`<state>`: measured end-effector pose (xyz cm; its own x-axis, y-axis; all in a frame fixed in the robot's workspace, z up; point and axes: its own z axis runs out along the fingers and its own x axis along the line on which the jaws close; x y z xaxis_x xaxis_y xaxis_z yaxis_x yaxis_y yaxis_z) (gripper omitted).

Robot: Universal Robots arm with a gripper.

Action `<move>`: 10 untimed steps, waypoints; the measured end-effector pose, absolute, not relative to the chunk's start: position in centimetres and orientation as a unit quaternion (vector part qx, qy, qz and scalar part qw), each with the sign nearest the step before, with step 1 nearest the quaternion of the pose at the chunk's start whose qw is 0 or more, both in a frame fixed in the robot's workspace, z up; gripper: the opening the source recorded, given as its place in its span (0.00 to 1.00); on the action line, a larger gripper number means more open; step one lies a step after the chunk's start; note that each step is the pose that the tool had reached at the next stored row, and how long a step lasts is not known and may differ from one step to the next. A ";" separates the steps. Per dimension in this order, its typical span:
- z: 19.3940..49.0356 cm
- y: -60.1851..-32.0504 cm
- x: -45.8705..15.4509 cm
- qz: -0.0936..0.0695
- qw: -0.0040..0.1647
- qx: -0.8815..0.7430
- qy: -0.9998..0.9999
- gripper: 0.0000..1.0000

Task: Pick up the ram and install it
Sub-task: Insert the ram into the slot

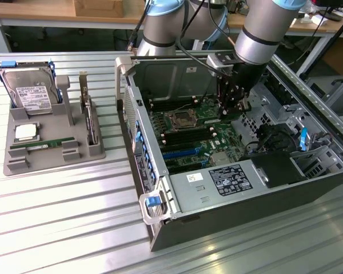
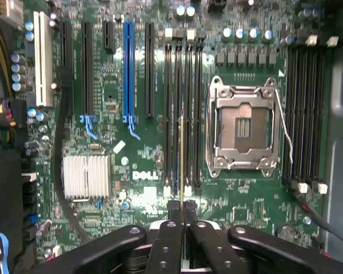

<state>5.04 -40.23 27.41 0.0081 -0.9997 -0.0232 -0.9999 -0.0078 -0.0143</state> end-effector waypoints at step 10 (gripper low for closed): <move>27.3 -40.3 4.1 0.022 -0.005 -0.709 0.705 0.12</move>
